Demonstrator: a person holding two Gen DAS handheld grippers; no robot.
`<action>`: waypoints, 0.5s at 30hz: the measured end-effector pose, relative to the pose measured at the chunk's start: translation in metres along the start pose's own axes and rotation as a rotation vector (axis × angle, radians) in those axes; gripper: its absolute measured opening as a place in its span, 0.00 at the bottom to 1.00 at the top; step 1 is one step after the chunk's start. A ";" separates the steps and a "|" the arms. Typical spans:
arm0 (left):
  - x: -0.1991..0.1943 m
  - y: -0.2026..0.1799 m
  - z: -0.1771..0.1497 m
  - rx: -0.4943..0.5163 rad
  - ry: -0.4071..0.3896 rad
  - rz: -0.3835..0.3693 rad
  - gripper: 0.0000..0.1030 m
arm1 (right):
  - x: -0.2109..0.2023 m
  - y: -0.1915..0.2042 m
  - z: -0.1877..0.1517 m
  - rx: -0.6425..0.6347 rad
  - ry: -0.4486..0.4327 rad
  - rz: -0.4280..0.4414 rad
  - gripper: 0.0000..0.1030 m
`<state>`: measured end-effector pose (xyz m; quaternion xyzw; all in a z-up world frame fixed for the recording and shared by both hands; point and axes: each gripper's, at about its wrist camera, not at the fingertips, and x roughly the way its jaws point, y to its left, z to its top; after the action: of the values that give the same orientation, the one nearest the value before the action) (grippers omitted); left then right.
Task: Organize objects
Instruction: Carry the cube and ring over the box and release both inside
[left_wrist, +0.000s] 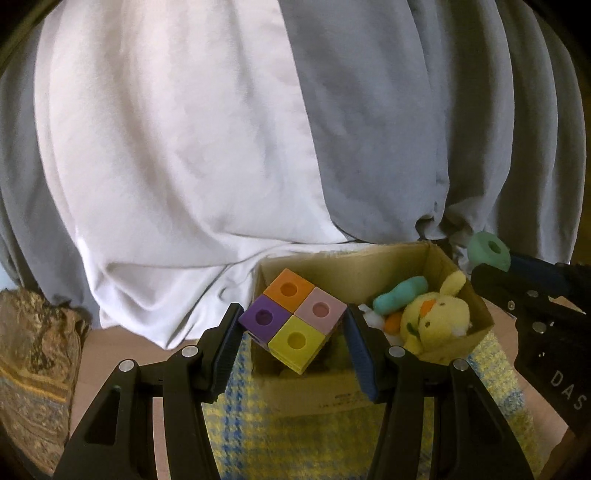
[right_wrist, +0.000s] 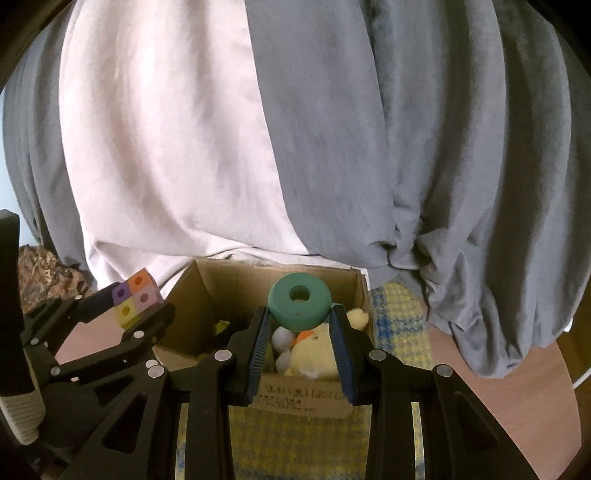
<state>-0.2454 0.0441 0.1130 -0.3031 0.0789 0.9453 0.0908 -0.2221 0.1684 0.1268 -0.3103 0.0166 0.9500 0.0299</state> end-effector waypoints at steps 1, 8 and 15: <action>0.002 -0.001 0.002 0.003 0.002 -0.005 0.52 | 0.002 -0.001 0.002 0.001 0.003 -0.001 0.33; 0.021 -0.003 0.011 -0.002 0.031 -0.034 0.52 | 0.020 -0.001 0.013 -0.017 0.033 -0.020 0.33; 0.031 0.000 0.011 -0.011 0.021 -0.045 0.53 | 0.039 0.000 0.022 -0.030 0.072 -0.006 0.33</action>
<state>-0.2762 0.0499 0.1038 -0.3153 0.0680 0.9402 0.1093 -0.2666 0.1708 0.1216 -0.3448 0.0022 0.9383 0.0275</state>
